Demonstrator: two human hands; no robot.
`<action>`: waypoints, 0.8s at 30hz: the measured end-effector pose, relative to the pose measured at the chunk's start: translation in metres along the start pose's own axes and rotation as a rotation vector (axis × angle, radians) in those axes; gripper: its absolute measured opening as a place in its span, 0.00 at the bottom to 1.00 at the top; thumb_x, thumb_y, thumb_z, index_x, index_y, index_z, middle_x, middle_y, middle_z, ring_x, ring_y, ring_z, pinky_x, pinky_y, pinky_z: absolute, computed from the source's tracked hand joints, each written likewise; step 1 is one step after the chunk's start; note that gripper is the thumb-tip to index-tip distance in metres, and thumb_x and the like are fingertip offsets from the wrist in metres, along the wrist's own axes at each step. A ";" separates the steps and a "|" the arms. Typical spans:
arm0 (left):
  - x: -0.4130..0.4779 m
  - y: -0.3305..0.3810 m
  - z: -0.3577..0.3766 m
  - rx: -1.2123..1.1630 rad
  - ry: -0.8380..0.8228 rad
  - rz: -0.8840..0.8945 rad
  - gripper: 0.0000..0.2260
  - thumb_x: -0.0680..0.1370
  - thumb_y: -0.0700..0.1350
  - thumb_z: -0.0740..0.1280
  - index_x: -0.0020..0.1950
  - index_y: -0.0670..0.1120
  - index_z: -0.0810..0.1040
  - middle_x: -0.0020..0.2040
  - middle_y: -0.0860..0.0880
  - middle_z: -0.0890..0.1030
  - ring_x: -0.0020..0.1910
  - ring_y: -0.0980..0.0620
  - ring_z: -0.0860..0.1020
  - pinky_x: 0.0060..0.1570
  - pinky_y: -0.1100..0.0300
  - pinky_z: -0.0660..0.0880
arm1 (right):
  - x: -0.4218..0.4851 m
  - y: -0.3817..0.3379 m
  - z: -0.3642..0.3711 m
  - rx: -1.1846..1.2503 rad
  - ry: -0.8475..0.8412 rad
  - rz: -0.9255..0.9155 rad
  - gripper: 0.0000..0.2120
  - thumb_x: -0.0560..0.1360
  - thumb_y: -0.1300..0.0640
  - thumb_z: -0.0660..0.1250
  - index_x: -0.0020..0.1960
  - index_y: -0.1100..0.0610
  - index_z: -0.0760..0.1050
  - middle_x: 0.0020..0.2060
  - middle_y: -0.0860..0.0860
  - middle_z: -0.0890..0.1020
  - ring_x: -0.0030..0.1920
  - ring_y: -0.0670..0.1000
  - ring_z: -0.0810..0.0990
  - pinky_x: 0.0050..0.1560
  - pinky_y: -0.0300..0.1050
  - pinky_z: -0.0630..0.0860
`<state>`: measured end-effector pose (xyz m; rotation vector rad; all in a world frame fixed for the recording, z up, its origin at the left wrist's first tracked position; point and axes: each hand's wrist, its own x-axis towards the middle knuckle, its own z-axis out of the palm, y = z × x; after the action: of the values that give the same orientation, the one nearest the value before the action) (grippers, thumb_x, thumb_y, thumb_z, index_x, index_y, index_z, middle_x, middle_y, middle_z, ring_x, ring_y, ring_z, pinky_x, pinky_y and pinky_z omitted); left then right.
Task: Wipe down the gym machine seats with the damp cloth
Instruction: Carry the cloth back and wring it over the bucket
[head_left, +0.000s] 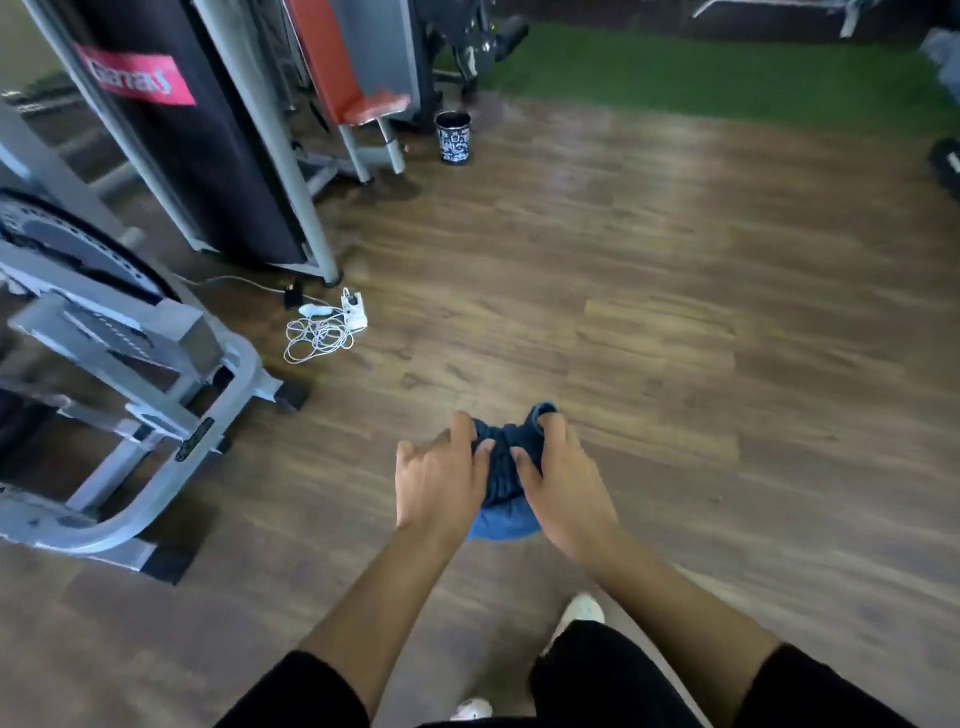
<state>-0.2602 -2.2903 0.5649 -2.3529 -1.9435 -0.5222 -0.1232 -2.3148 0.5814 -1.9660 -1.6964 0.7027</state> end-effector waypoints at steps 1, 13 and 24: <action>0.026 0.005 0.012 0.003 -0.009 0.005 0.12 0.72 0.48 0.72 0.40 0.46 0.71 0.25 0.52 0.75 0.21 0.49 0.71 0.34 0.59 0.59 | 0.028 0.007 -0.004 0.000 0.001 0.004 0.10 0.80 0.51 0.58 0.57 0.56 0.64 0.50 0.52 0.74 0.46 0.56 0.77 0.43 0.52 0.74; 0.350 0.088 0.111 -0.146 -0.078 -0.205 0.10 0.79 0.51 0.63 0.44 0.45 0.70 0.31 0.50 0.78 0.30 0.45 0.76 0.39 0.53 0.69 | 0.372 0.067 -0.110 -0.054 -0.085 -0.066 0.12 0.80 0.50 0.57 0.59 0.55 0.63 0.51 0.50 0.73 0.46 0.54 0.78 0.39 0.47 0.72; 0.621 0.070 0.202 -0.107 -0.032 -0.230 0.10 0.77 0.49 0.67 0.43 0.45 0.71 0.25 0.52 0.73 0.22 0.48 0.71 0.36 0.56 0.66 | 0.666 0.072 -0.122 0.008 -0.068 -0.076 0.12 0.79 0.50 0.60 0.58 0.54 0.64 0.54 0.51 0.75 0.49 0.55 0.78 0.47 0.54 0.75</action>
<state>-0.0501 -1.6678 0.5639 -2.2206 -2.2714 -0.6193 0.0854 -1.6672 0.5716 -1.8814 -1.7953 0.7550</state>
